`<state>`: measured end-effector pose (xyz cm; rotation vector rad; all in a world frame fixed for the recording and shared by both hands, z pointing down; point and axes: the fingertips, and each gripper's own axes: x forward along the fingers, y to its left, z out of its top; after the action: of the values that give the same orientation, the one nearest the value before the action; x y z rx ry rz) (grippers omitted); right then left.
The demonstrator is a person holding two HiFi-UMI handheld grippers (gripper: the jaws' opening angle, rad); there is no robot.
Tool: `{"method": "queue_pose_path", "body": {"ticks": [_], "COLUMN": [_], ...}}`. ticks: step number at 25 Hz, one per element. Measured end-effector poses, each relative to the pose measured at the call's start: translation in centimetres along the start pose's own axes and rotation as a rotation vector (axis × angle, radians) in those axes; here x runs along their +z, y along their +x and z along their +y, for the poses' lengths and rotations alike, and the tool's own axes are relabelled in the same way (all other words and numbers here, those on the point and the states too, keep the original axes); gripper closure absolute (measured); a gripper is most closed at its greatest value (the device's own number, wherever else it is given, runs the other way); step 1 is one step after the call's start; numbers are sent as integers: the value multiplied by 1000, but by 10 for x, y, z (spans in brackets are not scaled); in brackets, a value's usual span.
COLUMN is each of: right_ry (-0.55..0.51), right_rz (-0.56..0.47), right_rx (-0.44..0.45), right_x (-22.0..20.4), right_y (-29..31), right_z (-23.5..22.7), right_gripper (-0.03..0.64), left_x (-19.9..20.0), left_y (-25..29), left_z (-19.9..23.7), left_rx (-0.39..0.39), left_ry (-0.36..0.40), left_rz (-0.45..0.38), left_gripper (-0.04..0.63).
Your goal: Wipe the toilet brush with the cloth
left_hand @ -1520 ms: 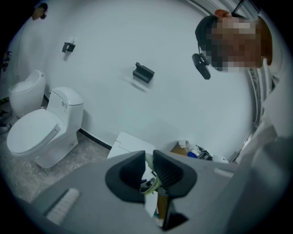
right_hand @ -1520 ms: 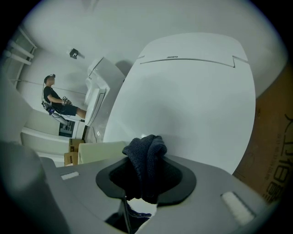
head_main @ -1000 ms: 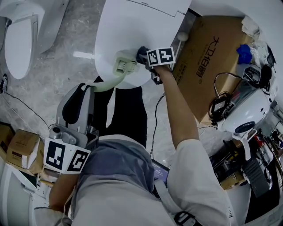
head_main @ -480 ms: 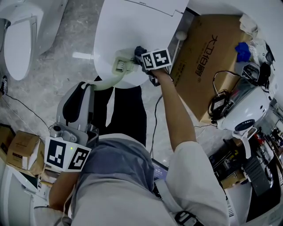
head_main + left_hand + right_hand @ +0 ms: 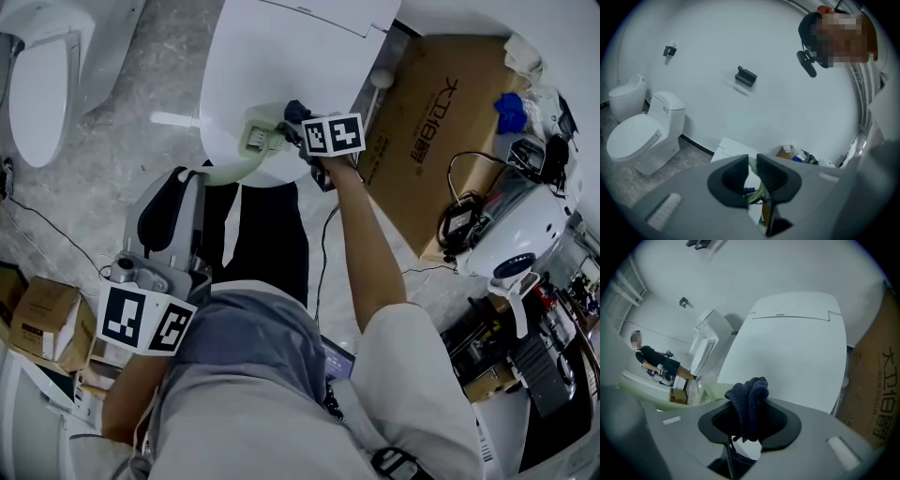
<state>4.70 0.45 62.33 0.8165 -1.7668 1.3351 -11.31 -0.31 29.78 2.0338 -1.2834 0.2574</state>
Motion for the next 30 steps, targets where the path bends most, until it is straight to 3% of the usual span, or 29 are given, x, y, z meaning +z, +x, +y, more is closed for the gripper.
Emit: {"method": "queue_pose_path", "body": {"ticks": [14, 30], "right_ry": [190, 240], "right_rz": [-130, -162], "right_rx": [87, 138], "right_x": [4, 9], "right_y": [-15, -30], "right_z": [19, 39], "right_gripper": [492, 492], "left_x": [1, 5], "left_y": [0, 1], "left_z": [-1, -2], "left_rx": [-12, -39], "left_ry": [4, 9], "left_rz": [0, 14], "left_gripper": [595, 595]}}
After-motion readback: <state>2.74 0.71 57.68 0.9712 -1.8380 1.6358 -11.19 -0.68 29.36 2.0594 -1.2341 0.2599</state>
